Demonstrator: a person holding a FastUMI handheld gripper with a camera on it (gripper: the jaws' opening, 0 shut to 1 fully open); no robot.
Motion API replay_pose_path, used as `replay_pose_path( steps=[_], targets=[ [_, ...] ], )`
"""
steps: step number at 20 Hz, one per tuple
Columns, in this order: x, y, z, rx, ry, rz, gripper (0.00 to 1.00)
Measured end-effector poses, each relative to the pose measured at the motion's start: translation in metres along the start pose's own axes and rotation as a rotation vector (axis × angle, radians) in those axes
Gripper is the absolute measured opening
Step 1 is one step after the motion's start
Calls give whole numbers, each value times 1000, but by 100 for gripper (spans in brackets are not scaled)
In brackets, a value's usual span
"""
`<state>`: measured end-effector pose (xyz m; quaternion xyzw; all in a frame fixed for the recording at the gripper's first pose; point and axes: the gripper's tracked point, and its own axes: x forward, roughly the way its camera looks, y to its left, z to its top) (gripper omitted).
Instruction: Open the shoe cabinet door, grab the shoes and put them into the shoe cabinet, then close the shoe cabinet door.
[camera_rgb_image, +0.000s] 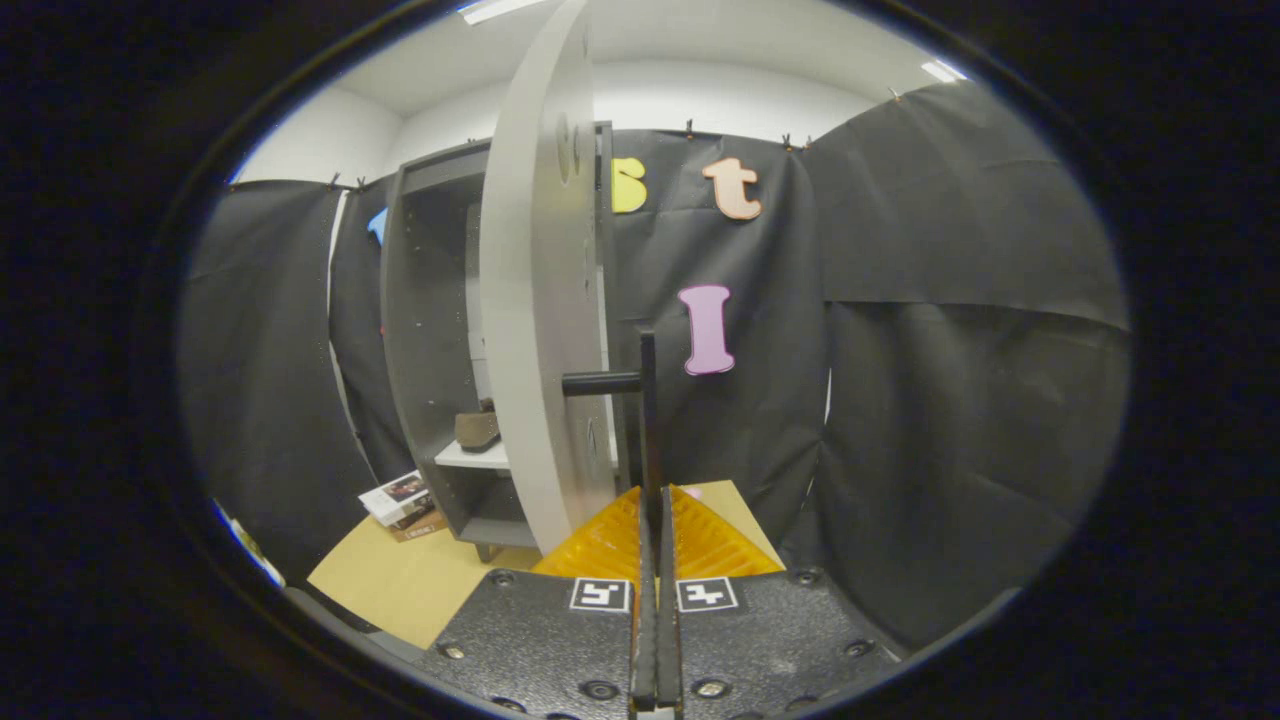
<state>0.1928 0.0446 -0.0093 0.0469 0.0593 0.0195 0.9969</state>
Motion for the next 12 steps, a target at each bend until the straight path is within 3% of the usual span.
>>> replay_pose_path(
  steps=[6, 8, 12],
  targets=[
    [-14, -15, -14, -49, 11, -39, 10],
    [-26, -17, -18, -65, 12, -43, 19],
    [-60, -23, -26, -97, -14, -56, 73]
  ],
)
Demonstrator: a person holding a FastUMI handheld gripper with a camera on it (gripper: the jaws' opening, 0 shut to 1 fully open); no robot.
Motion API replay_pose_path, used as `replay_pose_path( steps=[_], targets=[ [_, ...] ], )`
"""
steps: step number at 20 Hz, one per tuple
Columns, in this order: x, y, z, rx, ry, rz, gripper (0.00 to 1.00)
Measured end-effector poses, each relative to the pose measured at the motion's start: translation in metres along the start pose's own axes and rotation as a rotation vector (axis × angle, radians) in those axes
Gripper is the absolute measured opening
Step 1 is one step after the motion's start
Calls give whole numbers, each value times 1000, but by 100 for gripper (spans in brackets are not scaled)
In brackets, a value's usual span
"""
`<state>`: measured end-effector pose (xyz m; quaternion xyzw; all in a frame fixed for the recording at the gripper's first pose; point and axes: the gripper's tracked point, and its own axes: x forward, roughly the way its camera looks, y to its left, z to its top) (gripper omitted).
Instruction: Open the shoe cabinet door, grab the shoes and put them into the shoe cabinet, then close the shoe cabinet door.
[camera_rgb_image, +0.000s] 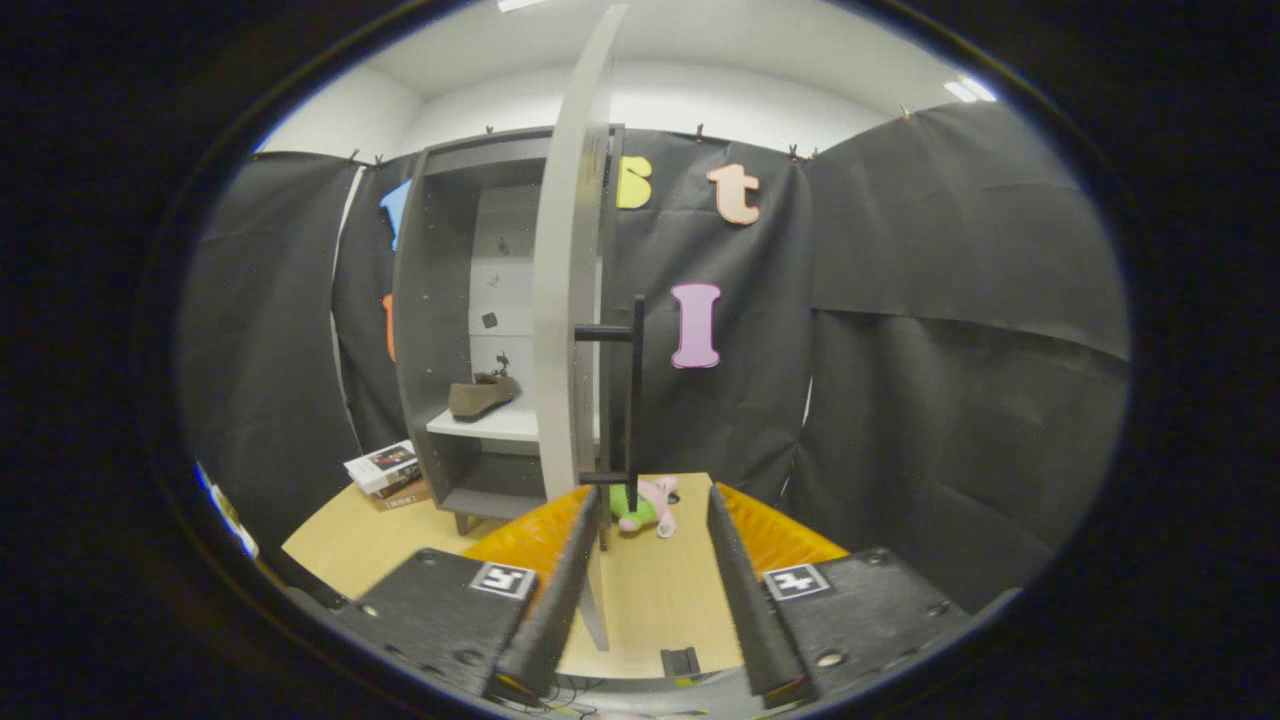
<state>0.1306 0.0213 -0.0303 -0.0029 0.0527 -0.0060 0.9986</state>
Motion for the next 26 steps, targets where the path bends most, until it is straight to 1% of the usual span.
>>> replay_pose_path(
  steps=[1, 3, 4, 7, 9, 12, 16, 20, 22, 24, 26],
  targets=[
    [-9, 3, -4, 2, -5, 5, 87],
    [-23, 16, -17, 19, -6, 15, 92],
    [-26, 25, -26, 28, -1, 29, 93],
    [-26, 51, -57, 53, 25, 38, 100],
    [-22, 76, -83, 42, 53, 53, 100],
    [-11, 119, -121, 39, 105, 107, 100],
    [17, 171, -183, 3, 201, 153, 100],
    [53, 221, -246, -12, 324, 213, 100],
    [79, 239, -271, -32, 353, 226, 100],
    [106, 255, -295, -20, 403, 235, 100],
    [133, 263, -312, -25, 425, 229, 100]
  ],
)
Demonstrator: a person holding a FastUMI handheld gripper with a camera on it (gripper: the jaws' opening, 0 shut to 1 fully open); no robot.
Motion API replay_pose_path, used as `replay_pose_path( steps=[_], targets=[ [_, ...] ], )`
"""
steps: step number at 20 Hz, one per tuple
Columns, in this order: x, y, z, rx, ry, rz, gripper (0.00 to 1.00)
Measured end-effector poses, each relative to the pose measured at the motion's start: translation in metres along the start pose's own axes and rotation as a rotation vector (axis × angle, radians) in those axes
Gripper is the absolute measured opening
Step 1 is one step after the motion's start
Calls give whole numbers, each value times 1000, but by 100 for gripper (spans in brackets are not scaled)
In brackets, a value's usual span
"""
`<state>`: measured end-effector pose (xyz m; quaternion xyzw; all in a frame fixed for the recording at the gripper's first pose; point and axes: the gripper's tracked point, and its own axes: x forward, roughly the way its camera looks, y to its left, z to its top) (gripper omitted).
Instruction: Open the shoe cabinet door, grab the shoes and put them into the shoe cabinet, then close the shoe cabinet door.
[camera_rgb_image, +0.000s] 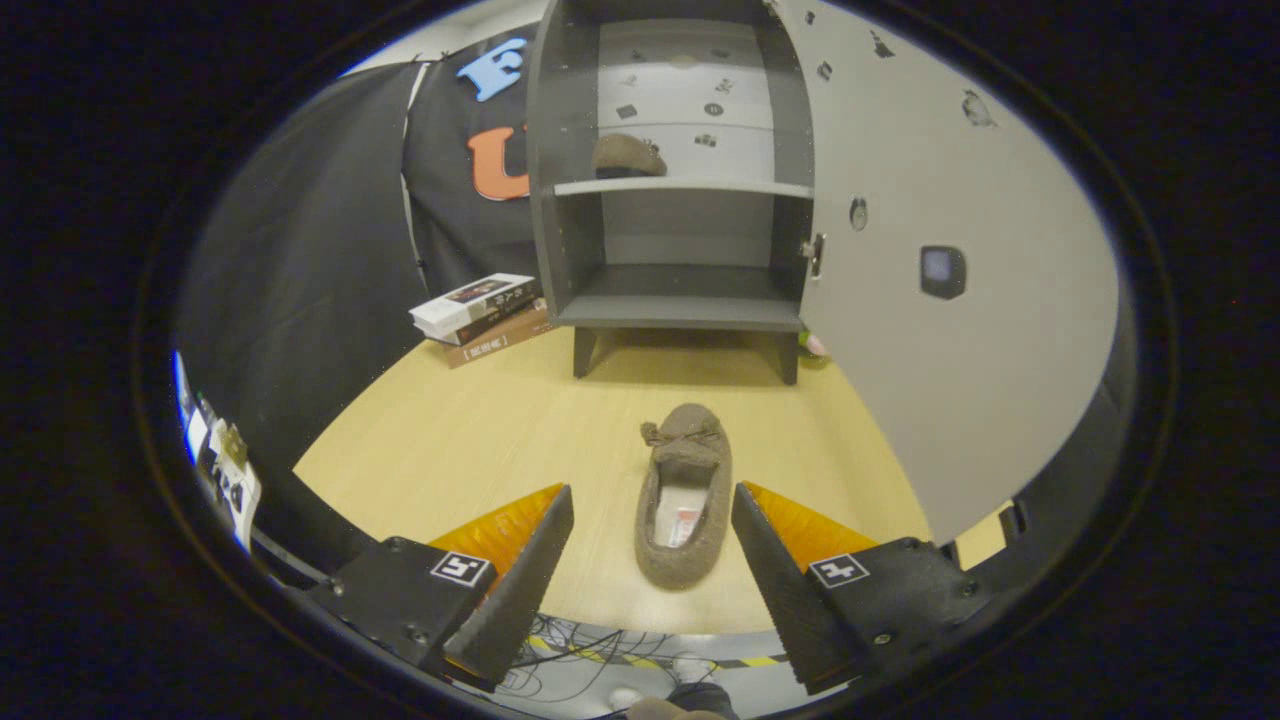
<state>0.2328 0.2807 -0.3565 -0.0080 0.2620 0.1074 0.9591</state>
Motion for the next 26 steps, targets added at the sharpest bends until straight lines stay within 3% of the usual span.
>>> replay_pose_path(
  steps=[9, 17, 20, 22, 24, 26],
  targets=[
    [123, 8, -31, 3, 173, -18, 100],
    [168, 8, -24, -2, 237, -5, 98],
    [170, -11, -22, -20, 255, -37, 57],
    [168, -3, -22, 10, 280, 35, 30],
    [165, -1, -21, -2, 308, 83, 11],
    [160, -4, -9, -46, 286, 86, 7]
  ],
)
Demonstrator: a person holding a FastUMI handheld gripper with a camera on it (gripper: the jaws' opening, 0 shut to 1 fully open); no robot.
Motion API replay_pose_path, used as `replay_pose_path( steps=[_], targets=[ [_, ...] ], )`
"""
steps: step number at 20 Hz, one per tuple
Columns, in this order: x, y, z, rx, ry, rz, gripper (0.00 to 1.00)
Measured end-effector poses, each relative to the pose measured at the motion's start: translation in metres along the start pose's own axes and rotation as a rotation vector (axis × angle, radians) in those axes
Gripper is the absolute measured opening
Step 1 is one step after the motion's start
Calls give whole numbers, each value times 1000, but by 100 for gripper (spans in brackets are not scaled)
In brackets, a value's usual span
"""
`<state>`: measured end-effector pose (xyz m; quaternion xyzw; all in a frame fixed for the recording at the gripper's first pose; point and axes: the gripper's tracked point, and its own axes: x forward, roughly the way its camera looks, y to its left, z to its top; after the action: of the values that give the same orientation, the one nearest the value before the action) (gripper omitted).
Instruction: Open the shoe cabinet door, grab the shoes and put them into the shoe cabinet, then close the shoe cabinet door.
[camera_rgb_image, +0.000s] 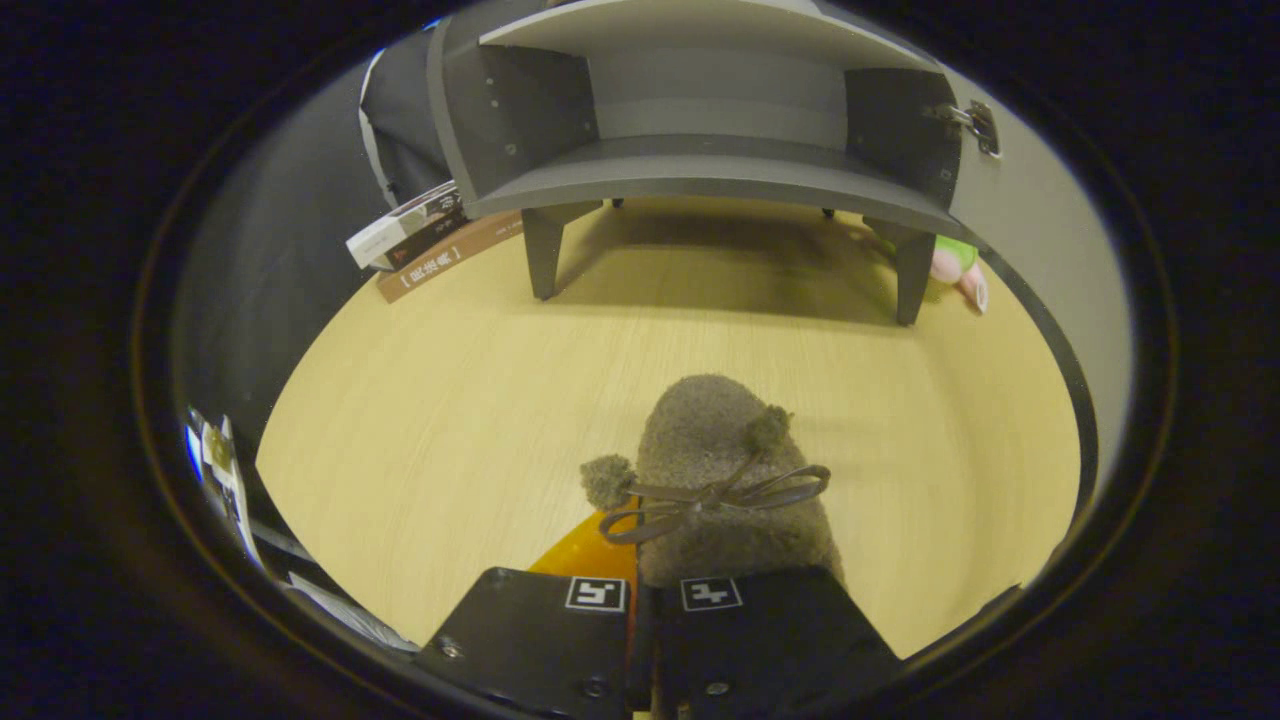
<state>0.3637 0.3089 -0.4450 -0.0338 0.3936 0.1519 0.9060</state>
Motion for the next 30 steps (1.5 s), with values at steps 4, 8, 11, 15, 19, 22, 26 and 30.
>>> replay_pose_path(
  steps=[4, 8, 11, 15, 19, 22, 26, 30],
  targets=[
    [-36, 12, 25, -30, -60, 28, 7],
    [-84, 15, 67, -96, -180, 18, 6],
    [-123, 22, 103, -75, -261, 32, 6],
    [-180, 24, 160, -66, -398, 8, 6],
    [-222, 24, 222, -50, -509, -9, 6],
    [-246, 18, 267, -58, -582, -42, 6],
    [-258, 14, 322, -36, -625, -69, 6],
    [-251, 6, 381, -35, -656, -115, 6]
  ],
)
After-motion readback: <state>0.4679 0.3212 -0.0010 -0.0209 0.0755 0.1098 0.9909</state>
